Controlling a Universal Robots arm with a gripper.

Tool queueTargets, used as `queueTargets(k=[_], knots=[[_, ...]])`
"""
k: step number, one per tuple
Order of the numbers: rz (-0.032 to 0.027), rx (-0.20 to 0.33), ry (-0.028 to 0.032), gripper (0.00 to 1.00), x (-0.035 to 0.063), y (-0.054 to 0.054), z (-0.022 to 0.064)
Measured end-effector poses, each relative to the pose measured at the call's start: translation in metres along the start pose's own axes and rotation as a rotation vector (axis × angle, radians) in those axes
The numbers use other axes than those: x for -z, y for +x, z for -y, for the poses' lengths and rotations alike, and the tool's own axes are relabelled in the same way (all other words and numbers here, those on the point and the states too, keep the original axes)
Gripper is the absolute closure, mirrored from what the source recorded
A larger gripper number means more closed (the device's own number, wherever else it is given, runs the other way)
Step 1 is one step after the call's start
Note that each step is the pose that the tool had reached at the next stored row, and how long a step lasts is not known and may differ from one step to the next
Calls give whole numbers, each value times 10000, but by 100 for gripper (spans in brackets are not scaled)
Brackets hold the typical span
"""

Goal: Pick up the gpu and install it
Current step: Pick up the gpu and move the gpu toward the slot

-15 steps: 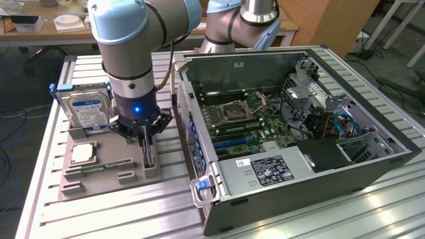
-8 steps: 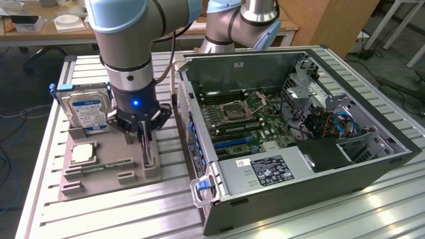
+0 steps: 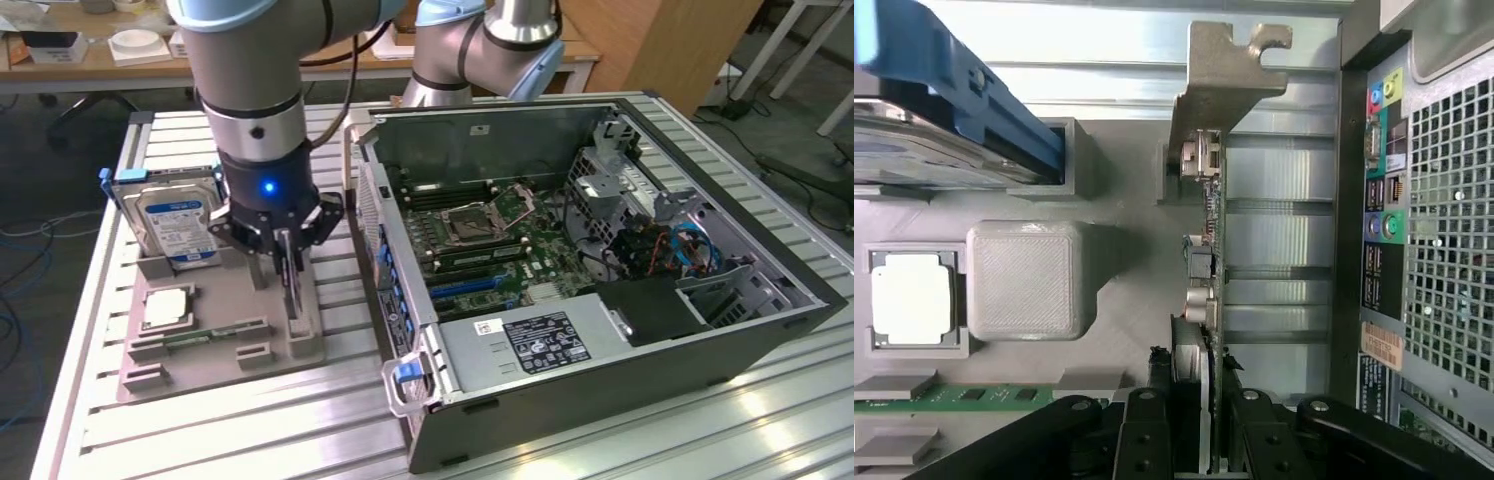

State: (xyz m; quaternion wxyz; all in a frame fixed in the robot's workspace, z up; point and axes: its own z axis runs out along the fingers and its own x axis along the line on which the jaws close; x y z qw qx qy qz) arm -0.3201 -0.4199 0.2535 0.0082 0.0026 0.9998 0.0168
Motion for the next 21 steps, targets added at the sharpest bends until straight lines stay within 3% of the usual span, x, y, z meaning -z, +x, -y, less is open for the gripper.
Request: queueTargets(k=[11,21], knots=[[0,0,-1,73,216,-4,-6],[-1,0,0,73,537,-8,-15]])
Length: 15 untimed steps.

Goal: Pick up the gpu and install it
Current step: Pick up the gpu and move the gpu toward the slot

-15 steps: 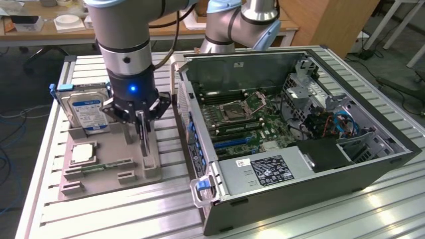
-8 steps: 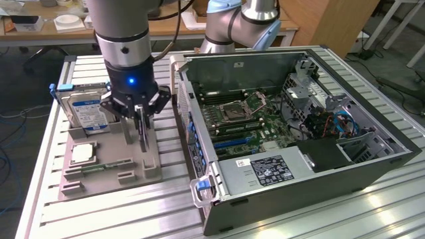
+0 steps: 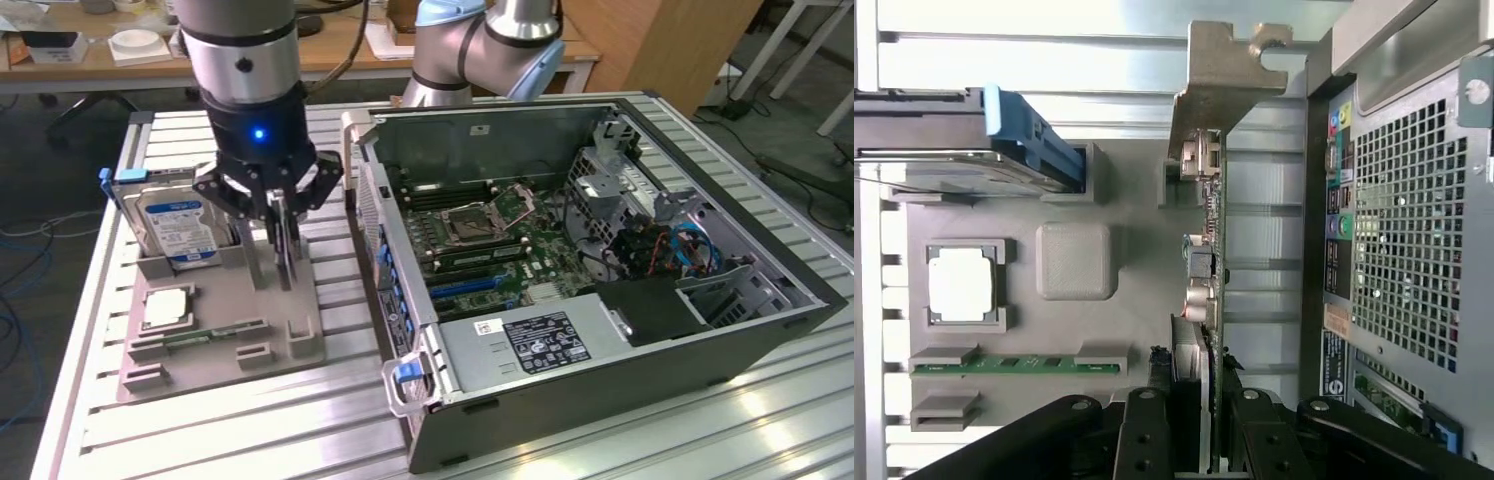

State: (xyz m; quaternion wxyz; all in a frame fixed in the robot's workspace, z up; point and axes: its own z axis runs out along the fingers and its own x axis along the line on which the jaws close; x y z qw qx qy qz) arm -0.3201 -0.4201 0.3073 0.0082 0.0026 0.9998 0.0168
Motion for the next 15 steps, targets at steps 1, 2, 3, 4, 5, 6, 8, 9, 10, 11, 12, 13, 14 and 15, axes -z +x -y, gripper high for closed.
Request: queueTargets(k=[1,2,3,4,5,6,8,9,10,11,12,13,14,15], knots=[[1,0,-1,73,33,-1,-1],[0,0,0,73,68,-2,-2],[1,0,0,73,101,-2,-3],[0,0,0,73,138,-3,-4],[1,0,-1,73,178,-3,-5],[1,0,-1,73,215,-4,-6],[1,1,-2,73,290,-5,-8],[0,0,-1,73,330,-6,-10],[0,1,-1,73,364,-6,-10],[1,1,-1,73,400,-7,-11],[1,1,-1,73,444,-8,-13],[0,0,-1,73,489,-9,-15],[1,0,-1,73,534,-9,-16],[1,0,-2,73,579,-10,-18]])
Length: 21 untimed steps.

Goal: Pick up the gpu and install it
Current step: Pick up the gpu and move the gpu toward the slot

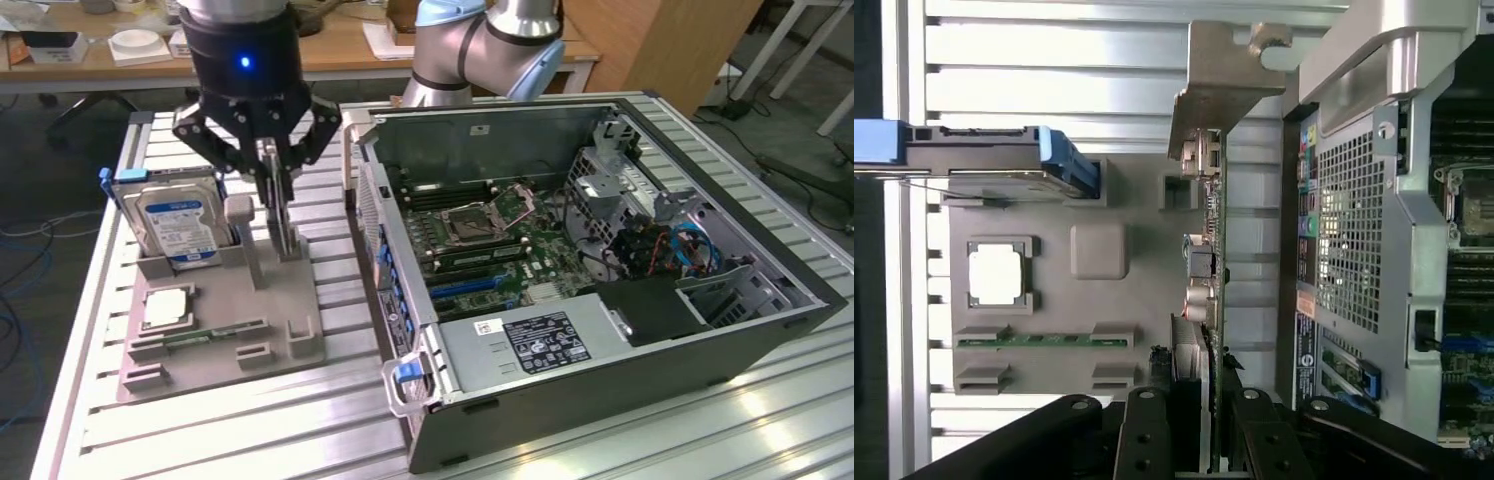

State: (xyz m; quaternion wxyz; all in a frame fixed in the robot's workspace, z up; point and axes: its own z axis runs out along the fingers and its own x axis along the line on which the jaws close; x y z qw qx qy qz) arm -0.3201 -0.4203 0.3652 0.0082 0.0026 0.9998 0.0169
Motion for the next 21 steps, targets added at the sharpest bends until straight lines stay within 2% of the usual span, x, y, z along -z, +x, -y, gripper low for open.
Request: queueTargets(k=[10,13,15,19,20,21], knots=[[-1,0,1,73,451,-7,-15],[0,1,0,73,543,-9,-17],[-1,0,1,73,577,-9,-19],[0,0,6,73,577,-11,-19],[-1,1,32,73,578,-14,-19],[-1,3,117,73,578,-18,-19]])
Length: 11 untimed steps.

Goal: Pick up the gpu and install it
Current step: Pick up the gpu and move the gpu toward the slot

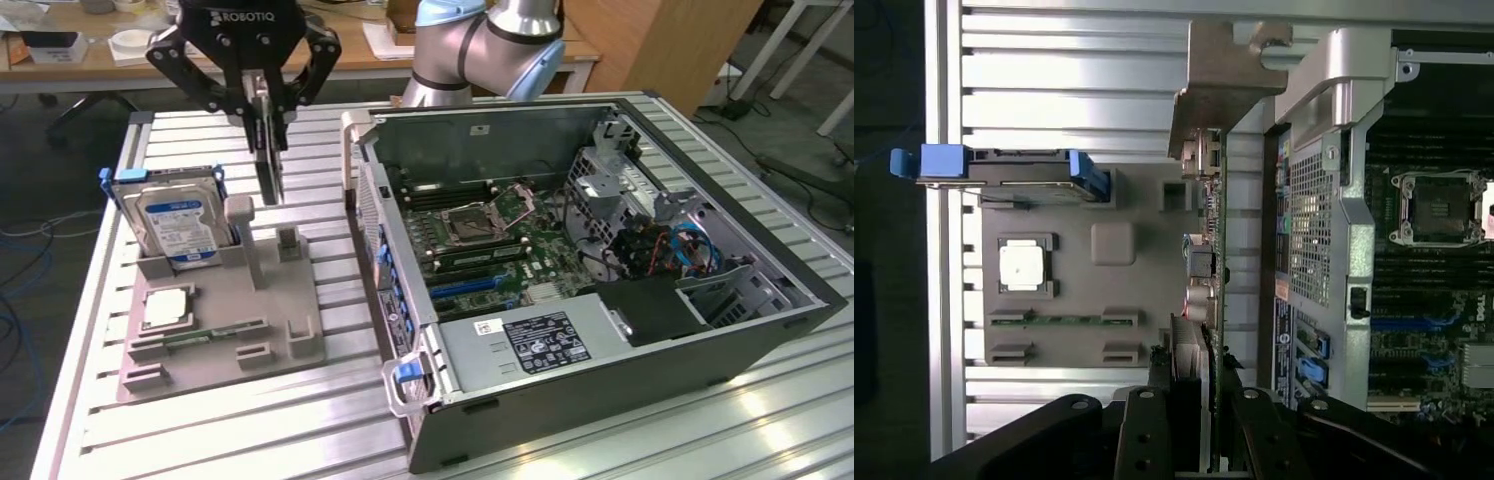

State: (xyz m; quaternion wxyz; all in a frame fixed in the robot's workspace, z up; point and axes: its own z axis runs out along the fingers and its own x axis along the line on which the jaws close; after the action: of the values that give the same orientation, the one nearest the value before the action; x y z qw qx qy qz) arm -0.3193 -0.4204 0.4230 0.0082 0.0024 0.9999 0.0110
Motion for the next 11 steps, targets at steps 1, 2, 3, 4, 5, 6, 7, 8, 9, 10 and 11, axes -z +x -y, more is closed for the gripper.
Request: queueTargets(k=[1,2,3,4,5,6,7,8,9,10,11], knots=[[0,3,126,73,0,-2,0],[2,2,186,73,-1,-2,0],[2,3,186,73,-1,-2,1],[2,3,187,73,-1,-2,0],[2,2,188,73,-1,-2,0],[2,2,186,73,-2,-8,-1],[1,0,188,73,-1,-27,-2],[2,0,186,73,-3,-54,-1],[2,1,184,73,-4,-88,-1],[2,2,182,73,-5,-123,-1],[2,1,180,73,-6,-163,-1]])
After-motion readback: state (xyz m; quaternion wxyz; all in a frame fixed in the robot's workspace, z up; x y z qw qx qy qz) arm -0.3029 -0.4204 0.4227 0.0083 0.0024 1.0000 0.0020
